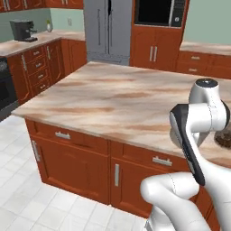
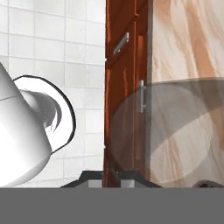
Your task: Pick the jar and jar from the dining table and place them in the open cabinet. Close the cabinet after placing the objects.
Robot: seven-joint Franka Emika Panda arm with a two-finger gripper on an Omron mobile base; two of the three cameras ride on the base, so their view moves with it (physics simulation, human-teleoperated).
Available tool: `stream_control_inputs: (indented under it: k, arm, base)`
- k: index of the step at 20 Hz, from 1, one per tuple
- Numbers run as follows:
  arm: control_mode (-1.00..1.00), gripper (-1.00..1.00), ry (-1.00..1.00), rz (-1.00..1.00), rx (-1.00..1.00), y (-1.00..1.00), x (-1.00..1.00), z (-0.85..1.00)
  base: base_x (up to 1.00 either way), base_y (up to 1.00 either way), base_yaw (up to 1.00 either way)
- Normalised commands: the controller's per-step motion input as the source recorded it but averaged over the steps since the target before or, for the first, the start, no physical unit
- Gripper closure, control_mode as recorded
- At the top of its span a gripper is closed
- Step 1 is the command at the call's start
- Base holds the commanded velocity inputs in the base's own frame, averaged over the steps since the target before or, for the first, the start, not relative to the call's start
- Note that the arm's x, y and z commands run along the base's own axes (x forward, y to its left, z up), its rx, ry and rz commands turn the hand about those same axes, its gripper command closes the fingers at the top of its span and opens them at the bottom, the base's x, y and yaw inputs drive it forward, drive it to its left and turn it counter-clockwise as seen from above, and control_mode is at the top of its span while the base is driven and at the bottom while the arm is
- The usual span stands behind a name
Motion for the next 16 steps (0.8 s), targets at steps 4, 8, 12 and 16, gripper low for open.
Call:
stream_control_inputs:
  k: [4,8,12,16]
  arm:
    - [1.00,1.00,0.00,0.00,0.00,0.00,0.00,0.00]
    - [1.00,1.00,0.00,0.00,0.00,0.00,0.00,0.00]
    - [1.00,1.00,0.00,0.00,0.00,0.00,0.00,0.00]
    - [1.00,1.00,0.00,0.00,0.00,0.00,0.00,0.00]
  base:
    - [0.00,0.39,0.55]
    - [0.00,0.44,0.56]
    - [0.00,0.43,0.56]
    - [0.01,0.43,0.55]
